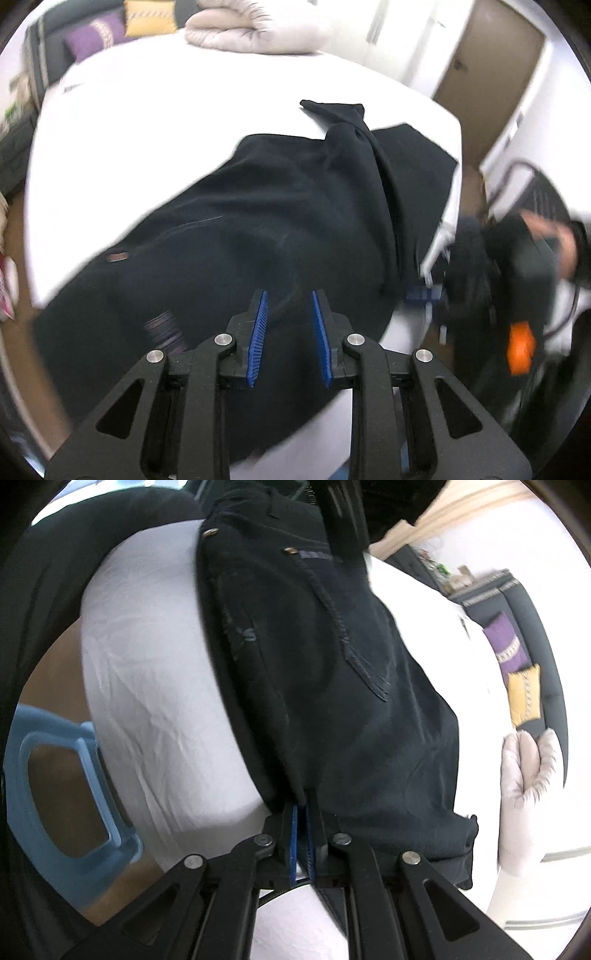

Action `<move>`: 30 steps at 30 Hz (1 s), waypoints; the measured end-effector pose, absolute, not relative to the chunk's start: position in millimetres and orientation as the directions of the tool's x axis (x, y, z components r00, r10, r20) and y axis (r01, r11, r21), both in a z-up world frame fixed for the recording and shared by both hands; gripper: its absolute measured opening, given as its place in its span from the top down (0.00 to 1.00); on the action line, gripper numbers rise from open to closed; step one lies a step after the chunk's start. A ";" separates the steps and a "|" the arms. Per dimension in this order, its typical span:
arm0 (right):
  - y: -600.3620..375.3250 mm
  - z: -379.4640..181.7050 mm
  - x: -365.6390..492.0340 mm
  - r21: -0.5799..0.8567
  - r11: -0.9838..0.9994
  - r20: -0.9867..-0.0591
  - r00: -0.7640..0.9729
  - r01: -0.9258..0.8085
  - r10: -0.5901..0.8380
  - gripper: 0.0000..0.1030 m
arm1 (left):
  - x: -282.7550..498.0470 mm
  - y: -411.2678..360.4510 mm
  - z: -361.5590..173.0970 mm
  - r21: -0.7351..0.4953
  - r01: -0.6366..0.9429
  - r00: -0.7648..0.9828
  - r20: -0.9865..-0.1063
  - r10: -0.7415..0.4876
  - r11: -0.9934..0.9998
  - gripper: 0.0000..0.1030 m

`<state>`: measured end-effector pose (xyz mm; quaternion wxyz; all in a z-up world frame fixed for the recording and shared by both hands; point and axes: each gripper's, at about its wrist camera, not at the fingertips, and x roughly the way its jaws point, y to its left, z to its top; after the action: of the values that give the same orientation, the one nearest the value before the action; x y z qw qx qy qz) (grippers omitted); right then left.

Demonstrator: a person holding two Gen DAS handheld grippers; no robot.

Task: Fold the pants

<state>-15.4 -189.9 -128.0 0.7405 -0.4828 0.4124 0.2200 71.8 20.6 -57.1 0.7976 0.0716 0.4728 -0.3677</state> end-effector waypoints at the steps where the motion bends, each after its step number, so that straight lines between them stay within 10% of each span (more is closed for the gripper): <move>1: -192.8 -125.7 -16.4 -0.529 0.468 -0.818 0.572 -0.708 -0.060 0.91 | 79.9 8.8 -69.2 -0.263 0.620 0.273 -0.811 -0.517 0.740 0.78; 3: -197.8 -121.8 -17.8 -0.528 0.516 -0.804 0.592 -0.675 -0.048 0.84 | 89.5 -9.9 -95.6 -0.255 0.569 0.256 -0.848 -0.463 0.782 0.78; 8: -234.0 -92.0 -14.0 -0.406 0.736 -0.793 0.609 -0.541 0.010 0.18 | 86.0 -13.5 -111.8 -0.260 0.518 0.294 -0.841 -0.455 0.815 0.78; 18: -404.8 -8.6 54.8 0.232 0.973 -0.722 0.674 0.021 0.158 0.25 | 88.1 -21.5 -118.4 -0.261 0.487 0.298 -0.848 -0.439 0.833 0.78; 30: -467.3 -56.8 236.9 0.057 0.965 -0.867 0.492 0.257 -0.080 0.31 | 82.1 -11.0 -125.2 -0.267 0.485 0.304 -0.842 -0.446 0.833 0.78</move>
<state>236.9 -467.3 -56.8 0.8592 0.0896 0.4942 -0.0979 82.1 -11.0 -125.2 0.8071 0.0186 0.5148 -0.2885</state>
